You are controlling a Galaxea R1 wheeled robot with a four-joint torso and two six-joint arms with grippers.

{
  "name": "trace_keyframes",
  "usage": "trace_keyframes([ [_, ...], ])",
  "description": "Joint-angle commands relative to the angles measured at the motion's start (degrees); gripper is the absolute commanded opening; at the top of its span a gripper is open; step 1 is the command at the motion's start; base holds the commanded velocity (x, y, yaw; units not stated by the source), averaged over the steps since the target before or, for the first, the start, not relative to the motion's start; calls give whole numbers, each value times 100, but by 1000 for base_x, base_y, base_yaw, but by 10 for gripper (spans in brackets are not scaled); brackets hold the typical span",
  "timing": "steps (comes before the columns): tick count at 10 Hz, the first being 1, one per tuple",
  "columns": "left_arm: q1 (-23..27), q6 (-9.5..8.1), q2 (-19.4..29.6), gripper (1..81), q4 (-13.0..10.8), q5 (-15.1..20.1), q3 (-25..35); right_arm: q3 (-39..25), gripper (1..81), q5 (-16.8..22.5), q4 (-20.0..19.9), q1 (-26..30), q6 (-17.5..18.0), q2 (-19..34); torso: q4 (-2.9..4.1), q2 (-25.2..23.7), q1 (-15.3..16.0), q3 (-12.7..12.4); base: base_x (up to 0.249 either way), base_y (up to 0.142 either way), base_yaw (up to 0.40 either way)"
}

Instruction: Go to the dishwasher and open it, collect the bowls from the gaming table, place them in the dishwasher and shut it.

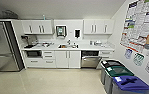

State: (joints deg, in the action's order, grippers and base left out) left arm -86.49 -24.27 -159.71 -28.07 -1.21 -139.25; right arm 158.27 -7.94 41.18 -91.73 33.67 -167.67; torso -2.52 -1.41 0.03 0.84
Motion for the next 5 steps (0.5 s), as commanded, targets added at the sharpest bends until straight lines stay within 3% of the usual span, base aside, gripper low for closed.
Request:
trace_keyframes([
  [1,391,72,114,10,-31,129,20,54,10,214,39,247,-10,82,0,0,0,0,134,0,0],
  [5,391,72,132,10,-31,129,21,54,10,214,39,256,-18,64,0,0,-2,0,134,0,0],
])
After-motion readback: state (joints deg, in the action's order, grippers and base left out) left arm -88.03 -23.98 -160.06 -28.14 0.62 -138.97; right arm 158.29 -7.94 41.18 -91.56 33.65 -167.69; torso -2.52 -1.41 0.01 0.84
